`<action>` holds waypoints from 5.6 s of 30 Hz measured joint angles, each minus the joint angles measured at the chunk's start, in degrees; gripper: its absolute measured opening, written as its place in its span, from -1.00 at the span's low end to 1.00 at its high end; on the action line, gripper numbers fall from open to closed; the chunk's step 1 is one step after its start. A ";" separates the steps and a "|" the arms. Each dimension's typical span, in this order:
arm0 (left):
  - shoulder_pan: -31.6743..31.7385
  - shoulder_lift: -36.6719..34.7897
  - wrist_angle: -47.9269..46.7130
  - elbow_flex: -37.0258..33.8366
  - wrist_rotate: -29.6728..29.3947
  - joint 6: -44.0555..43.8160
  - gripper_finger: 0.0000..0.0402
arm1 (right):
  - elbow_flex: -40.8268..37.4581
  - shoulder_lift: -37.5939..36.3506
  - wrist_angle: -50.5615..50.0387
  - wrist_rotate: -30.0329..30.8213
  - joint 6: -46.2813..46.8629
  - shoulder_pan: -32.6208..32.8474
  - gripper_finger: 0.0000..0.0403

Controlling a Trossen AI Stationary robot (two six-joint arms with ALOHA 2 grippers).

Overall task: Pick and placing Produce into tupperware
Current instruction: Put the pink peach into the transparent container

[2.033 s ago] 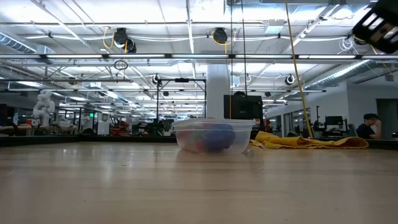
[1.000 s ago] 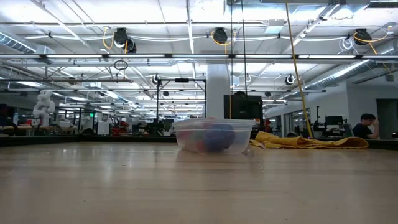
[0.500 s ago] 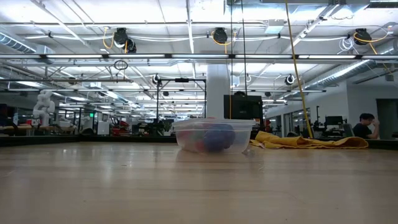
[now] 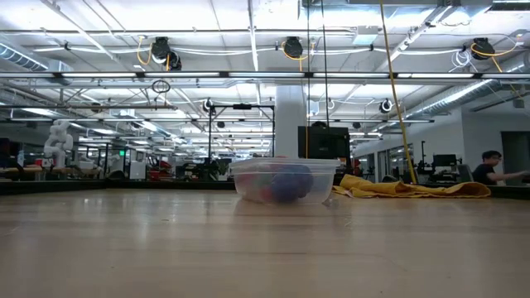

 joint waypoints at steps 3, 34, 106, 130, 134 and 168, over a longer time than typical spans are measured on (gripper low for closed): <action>0.00 -0.02 0.00 0.00 0.00 0.00 -0.02 | -0.44 0.00 1.28 0.00 -1.31 -0.59 0.00; 0.00 4.13 -0.05 -0.02 -0.95 1.66 -0.03 | -0.44 0.00 3.14 0.13 -3.70 -2.17 0.00; 4.53 -5.54 6.37 -0.02 -4.49 5.58 -0.03 | -5.76 -3.38 4.15 1.00 -10.76 -6.34 -0.52; 4.68 -7.19 4.66 -0.02 -5.88 5.84 -0.03 | -5.65 -17.28 10.61 4.71 -53.99 -30.24 -0.52; 4.69 -7.19 3.86 -0.02 -6.05 5.80 -0.03 | -5.60 -18.37 17.42 4.53 -65.05 -37.36 -0.52; 4.68 -7.19 1.22 -0.02 -9.04 6.60 -0.03 | -5.56 -8.13 21.78 -12.04 -65.53 -58.04 -0.39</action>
